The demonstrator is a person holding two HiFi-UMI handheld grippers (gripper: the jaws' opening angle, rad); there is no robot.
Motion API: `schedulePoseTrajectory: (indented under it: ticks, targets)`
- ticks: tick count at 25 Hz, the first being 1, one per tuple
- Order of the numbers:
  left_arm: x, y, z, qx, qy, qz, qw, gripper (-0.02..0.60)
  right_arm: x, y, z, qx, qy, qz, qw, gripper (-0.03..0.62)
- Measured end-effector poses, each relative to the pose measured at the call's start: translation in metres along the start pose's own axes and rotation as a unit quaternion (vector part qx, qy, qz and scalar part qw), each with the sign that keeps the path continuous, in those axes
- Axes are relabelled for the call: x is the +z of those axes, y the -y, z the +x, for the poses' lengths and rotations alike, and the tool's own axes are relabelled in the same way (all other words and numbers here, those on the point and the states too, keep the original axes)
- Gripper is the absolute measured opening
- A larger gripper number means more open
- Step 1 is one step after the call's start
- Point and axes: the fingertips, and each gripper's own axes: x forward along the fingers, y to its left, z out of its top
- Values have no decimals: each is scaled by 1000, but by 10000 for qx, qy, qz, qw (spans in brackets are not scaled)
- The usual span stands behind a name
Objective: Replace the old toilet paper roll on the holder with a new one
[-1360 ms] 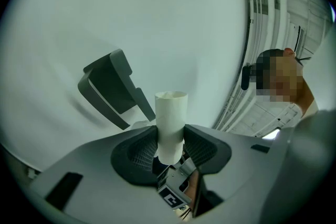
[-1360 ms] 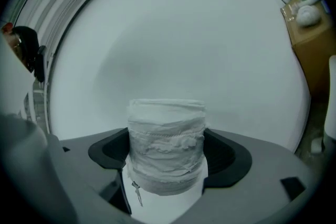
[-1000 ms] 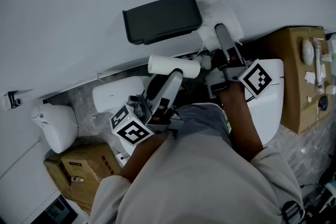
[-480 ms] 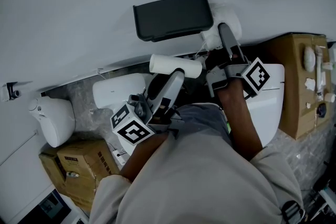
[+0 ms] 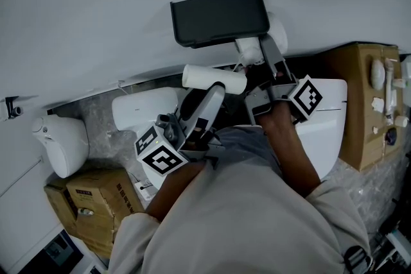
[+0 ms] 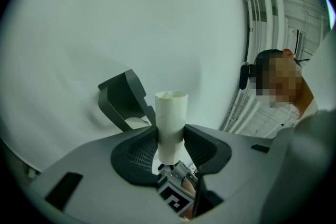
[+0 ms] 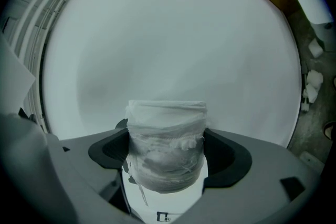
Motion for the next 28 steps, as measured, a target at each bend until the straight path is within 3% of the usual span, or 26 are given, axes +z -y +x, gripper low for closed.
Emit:
schedulePoseTrajectory:
  ticks: [13, 20, 28]
  targets:
    - [2, -1, -2, 51, 166, 47, 9998, 160, -47, 0, 5, 170, -803, -90, 9966, 425]
    - [31, -6, -29, 81, 332, 84, 9994, 160, -95, -6, 20, 162, -1138, 13, 9934, 425]
    - [36, -8, -30, 47, 414, 105, 9991, 160, -113, -12, 12, 256, -1652, -75, 9859, 425]
